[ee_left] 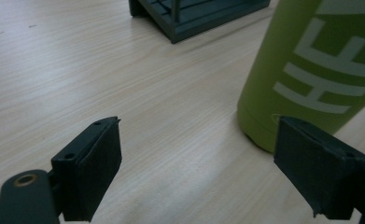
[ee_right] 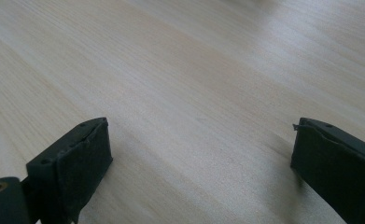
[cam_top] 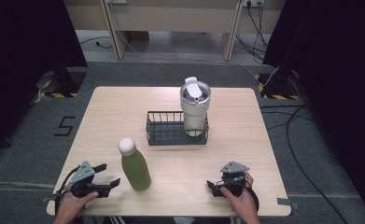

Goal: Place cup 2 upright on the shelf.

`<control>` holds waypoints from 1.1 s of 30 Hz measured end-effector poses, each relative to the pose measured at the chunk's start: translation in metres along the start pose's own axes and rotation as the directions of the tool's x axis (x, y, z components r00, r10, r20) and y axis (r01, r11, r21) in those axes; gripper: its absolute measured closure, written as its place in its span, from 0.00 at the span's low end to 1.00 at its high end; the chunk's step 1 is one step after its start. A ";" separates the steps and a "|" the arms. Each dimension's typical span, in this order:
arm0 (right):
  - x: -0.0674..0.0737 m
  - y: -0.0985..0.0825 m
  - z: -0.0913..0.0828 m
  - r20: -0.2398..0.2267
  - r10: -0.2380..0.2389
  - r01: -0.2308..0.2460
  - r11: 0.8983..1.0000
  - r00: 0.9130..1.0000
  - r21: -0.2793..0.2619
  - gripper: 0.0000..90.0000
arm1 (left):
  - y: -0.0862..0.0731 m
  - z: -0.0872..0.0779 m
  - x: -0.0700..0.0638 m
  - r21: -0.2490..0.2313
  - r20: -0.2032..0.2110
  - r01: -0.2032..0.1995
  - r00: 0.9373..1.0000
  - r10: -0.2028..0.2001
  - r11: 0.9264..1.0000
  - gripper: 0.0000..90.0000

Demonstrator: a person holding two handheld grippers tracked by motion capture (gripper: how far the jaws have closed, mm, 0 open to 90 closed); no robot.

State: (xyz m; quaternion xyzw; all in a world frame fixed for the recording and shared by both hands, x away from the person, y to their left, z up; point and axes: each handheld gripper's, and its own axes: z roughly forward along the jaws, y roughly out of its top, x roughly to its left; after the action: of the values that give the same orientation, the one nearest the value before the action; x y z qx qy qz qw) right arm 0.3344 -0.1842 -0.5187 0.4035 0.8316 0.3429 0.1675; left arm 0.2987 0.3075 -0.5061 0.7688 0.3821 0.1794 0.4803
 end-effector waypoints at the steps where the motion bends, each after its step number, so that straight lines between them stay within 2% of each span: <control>1: 0.000 0.000 0.000 0.000 0.000 0.000 1.000 1.000 0.000 0.06 | 0.000 -0.001 -0.002 -0.001 0.004 -0.004 1.000 0.004 1.000 0.17; 7: 0.000 0.000 0.000 0.000 0.000 0.000 1.000 1.000 0.000 0.06 | -0.001 -0.005 -0.008 -0.037 0.012 -0.002 1.000 0.002 0.999 0.17; 11: 0.000 0.000 0.000 0.000 0.000 0.000 1.000 1.000 0.000 0.06 | -0.001 -0.007 -0.016 -0.057 0.034 -0.005 0.999 0.007 0.998 0.17; 20: 0.000 0.000 0.000 0.000 -0.001 0.001 1.000 1.000 0.001 0.06 | -0.002 -0.012 -0.024 -0.073 0.050 -0.027 0.998 0.030 0.997 0.17; 23: 0.000 0.000 0.000 0.000 -0.001 0.001 1.000 1.000 0.001 0.06 | -0.002 -0.012 -0.030 -0.091 0.063 -0.030 0.997 0.036 0.995 0.17; 27: 0.000 0.000 0.000 0.000 -0.001 0.001 1.000 1.000 0.001 0.06 | 0.001 -0.013 -0.036 -0.143 0.100 -0.023 0.994 0.038 0.989 0.17; 33: 0.000 0.000 0.000 -0.001 -0.001 0.001 1.000 1.000 0.002 0.05 | 0.002 -0.008 -0.042 -0.151 0.107 -0.027 0.993 0.044 0.988 0.17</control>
State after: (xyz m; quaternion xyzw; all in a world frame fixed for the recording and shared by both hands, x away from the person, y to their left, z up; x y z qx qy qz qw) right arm 0.3346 -0.1840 -0.5187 0.4032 0.8321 0.3424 0.1669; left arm 0.2676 0.2798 -0.4963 0.7461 0.3269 0.1734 0.5535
